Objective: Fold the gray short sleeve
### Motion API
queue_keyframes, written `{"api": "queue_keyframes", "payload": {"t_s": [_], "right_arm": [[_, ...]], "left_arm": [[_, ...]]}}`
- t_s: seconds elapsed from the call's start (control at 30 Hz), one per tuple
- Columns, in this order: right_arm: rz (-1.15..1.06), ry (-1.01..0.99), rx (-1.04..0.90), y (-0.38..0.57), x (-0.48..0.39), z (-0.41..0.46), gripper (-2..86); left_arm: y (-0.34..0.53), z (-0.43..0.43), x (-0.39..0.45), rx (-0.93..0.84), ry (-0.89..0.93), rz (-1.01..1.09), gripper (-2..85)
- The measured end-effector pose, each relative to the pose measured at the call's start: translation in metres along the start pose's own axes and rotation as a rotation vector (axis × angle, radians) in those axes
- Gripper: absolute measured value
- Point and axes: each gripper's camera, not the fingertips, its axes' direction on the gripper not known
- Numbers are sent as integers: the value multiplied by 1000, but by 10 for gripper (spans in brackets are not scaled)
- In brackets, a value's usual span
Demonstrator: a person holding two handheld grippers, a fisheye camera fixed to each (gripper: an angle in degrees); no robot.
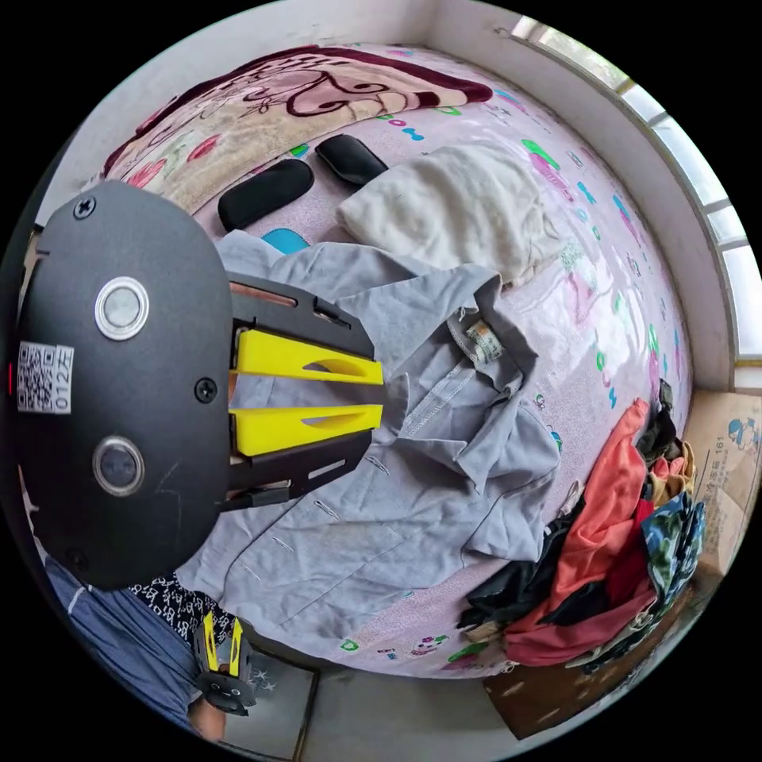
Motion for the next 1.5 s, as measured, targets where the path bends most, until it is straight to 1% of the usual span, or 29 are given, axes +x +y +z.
{"api": "queue_keyframes", "payload": {"t_s": [0.07, 0.1, 0.13, 0.17, 0.2, 0.23, 0.27, 0.3, 0.37, 0.4, 0.47, 0.5, 0.57, 0.67, 0.73, 0.8, 0.87, 0.93, 0.97, 1.03, 1.1, 1.13, 1.17, 1.23, 1.37, 1.43, 1.5], "right_arm": [[102, 37, 123, 17, 30, -21, 83], [129, 43, 148, 19, 39, -24, 81], [171, 33, 173, 20, 58, -27, 77], [186, 13, 182, 17, 74, -27, 75], [183, 12, 182, 14, 79, -26, 74], [146, 23, 180, 8, 82, -23, 72], [91, 39, 178, 2, 77, -21, 71], [56, 38, 179, -1, 73, -19, 71], [-110, 11, 178, -7, 42, -7, 73], [-153, 6, 171, -8, 33, -2, 74], [-302, 27, 133, -4, -2, 23, 80], [-330, 43, 122, -2, -9, 30, 81], [-402, 137, 130, 6, -27, 52, 79], [-438, 176, 102, 6, -30, 79, 64], [-435, 184, 103, 4, -27, 88, 55], [-419, 136, 110, 2, -22, 90, 42], [-396, -90, 75, -2, -9, 89, 33], [-354, -189, 8, -5, 4, 95, 30], [-336, -184, 20, -2, 12, 92, 29], [-315, -119, 56, 4, 26, 81, 22], [-267, 20, 122, 8, 44, 69, 17], [-234, 115, 156, 5, 58, 65, 12], [-228, 179, 159, -3, 69, 66, 9], [-249, 241, 100, -24, 83, 78, 7], [-343, 414, -67, -60, 98, 122, 3], [-384, 469, -123, -65, 105, 136, 2], [-418, 471, -138, -67, 111, 143, 2]], "left_arm": [[12, -9, 9, 50, 71, 1, 9], [15, -11, 15, 55, 107, 16, 8], [22, -12, 32, 59, 187, 59, 6], [31, -12, 55, 59, 257, 110, 5], [36, -11, 68, 53, 282, 140, 4], [47, -9, 96, 22, 302, 219, 4], [58, -7, 122, 2, 269, 269, 3], [64, -6, 133, 1, 253, 276, 3], [84, 3, 164, -28, 272, 255, 2], [88, 6, 170, -38, 273, 256, 2], [97, 26, 195, -102, 188, 270, 2], [98, 30, 201, -117, 173, 278, 2], [98, 44, 219, -144, 110, 299, 1], [96, 60, 236, -191, 31, 318, 2], [93, 60, 240, -201, 23, 312, 2], [90, 61, 242, -221, 26, 298, 3], [86, 63, 243, -252, 47, 264, 3], [83, 63, 246, -266, 53, 262, 3], [83, 62, 247, -265, 53, 269, 3], [85, 57, 246, -267, 41, 251, 3], [91, 40, 244, -203, 24, 230, 3], [96, 27, 244, -139, 27, 229, 3], [98, 19, 246, -97, 51, 231, 3], [98, 19, 254, -83, 84, 251, 3], [96, 44, 274, -183, -65, 287, 3], [99, 55, 274, -221, -78, 263, 4], [102, 54, 270, -195, -47, 215, 4]]}}
